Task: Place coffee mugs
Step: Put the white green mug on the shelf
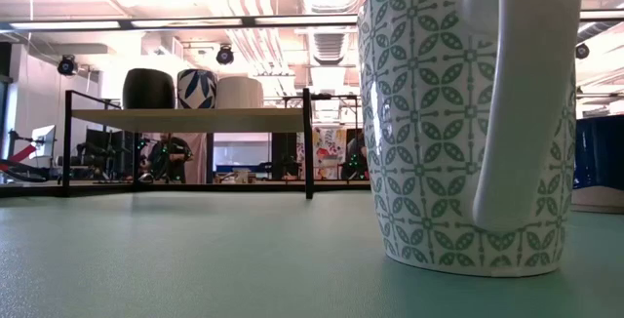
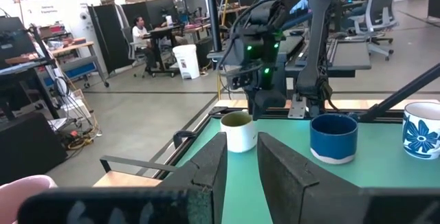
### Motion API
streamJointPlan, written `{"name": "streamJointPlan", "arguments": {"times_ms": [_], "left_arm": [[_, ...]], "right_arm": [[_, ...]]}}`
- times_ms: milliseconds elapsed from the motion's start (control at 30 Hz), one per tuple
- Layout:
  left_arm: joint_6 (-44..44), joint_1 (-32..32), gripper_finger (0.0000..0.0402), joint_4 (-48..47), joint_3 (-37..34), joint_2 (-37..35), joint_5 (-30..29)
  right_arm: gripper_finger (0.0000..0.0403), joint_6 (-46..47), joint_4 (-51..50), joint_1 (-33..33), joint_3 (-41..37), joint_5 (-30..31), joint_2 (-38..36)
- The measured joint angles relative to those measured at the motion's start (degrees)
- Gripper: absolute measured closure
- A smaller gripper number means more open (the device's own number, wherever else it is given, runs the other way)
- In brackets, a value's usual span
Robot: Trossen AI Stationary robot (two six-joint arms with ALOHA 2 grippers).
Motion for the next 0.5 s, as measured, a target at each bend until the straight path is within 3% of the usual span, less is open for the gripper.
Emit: {"name": "streamJointPlan", "arguments": {"times_ms": [500], "left_arm": [[0.4,0.0,0.0338,-1.9,0.0,0.0,0.0]], "right_arm": [[0.0264,-6.3,3.7,-4.1,0.0,0.0,7.5]]}}
